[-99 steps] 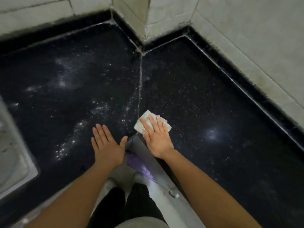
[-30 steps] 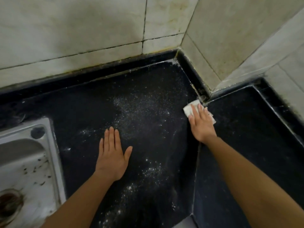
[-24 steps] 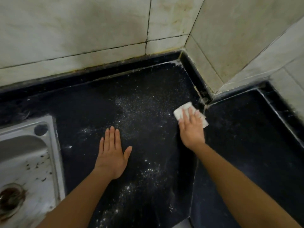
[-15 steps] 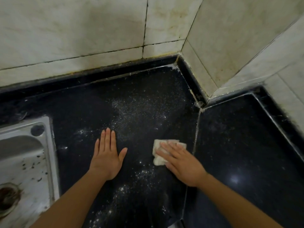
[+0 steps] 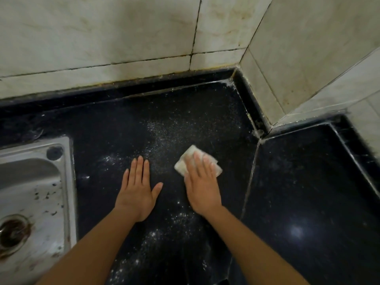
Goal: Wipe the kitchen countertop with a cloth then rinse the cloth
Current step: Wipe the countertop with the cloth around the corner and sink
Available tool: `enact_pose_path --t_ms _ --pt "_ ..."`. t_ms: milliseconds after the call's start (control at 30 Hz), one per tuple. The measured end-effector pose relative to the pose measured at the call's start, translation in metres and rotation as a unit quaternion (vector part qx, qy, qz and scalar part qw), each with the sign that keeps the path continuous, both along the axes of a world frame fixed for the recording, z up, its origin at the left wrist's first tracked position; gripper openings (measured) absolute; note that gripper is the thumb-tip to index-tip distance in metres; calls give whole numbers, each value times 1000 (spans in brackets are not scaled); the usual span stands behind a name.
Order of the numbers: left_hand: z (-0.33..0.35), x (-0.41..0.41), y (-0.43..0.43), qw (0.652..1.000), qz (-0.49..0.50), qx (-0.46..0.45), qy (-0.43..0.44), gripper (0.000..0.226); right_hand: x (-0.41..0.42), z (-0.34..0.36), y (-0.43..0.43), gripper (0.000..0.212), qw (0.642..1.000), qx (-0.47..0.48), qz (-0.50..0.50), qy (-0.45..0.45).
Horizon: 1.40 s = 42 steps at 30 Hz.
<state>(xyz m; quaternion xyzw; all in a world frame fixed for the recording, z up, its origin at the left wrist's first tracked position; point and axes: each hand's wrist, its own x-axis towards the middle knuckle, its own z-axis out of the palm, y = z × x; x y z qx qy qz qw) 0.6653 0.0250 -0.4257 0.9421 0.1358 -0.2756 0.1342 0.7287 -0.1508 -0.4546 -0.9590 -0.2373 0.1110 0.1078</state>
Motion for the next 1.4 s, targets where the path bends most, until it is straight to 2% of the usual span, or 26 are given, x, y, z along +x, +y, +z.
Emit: enact_pose_path --t_ms 100,167,200,300,333,400,467,533,567,633,667,733,800,867,967,1067,1233,1300,1400 --pt "-1 -1 0 1000 -4 2 -5 76 -4 7 -34 54 990 3 140 33" --pt "-2 -2 2 1000 -10 1 -10 82 19 9 -66 51 985 -9 170 16" --pt "-3 -2 3 1000 -11 0 -14 86 34 7 -80 51 990 -20 139 10" --pt "-5 0 3 1000 -8 -1 -24 90 86 3 -95 57 998 -27 -42 -26" --pt "-5 0 2 1000 -8 -3 -27 88 102 4 -91 58 993 -21 -107 -35" --pt "-6 -1 3 1000 -4 -12 -27 88 124 4 -72 51 973 -14 -232 12" --pt "-9 -1 5 999 -3 -13 -35 94 133 6 -43 51 954 -4 -297 39" --pt "-12 -2 5 999 -2 -11 -42 96 122 6 -15 58 968 -4 -249 21" --pt "-13 -2 5 999 -2 -7 -40 96 108 5 -2 64 980 3 -197 12" --pt "-13 -3 4 999 -5 13 -45 96 74 6 13 62 997 13 -78 22" --pt "-14 -5 4 999 -8 23 -41 95 57 7 13 59 999 11 -18 34" --pt "-18 -5 6 994 -17 52 -94 97 45 11 -5 55 995 1 89 46" --pt "-12 1 11 989 -19 74 -129 90 60 12 -33 56 988 -18 154 25" --pt "-3 13 21 987 5 53 -154 83 81 12 -56 61 991 -33 126 18" --pt "0 41 40 979 61 43 -191 83 111 8 -69 63 1000 -13 -6 -3" --pt "-2 69 61 978 111 46 -171 79 143 7 -68 51 994 -24 -110 1" --pt "-15 102 87 984 130 37 -115 78 167 3 -48 50 979 -22 -201 25" --pt "-20 107 89 985 138 25 -104 78 152 1 -35 54 984 -18 -176 1" --pt "-21 109 88 985 142 13 -98 77 97 7 -24 59 1000 5 -18 17"
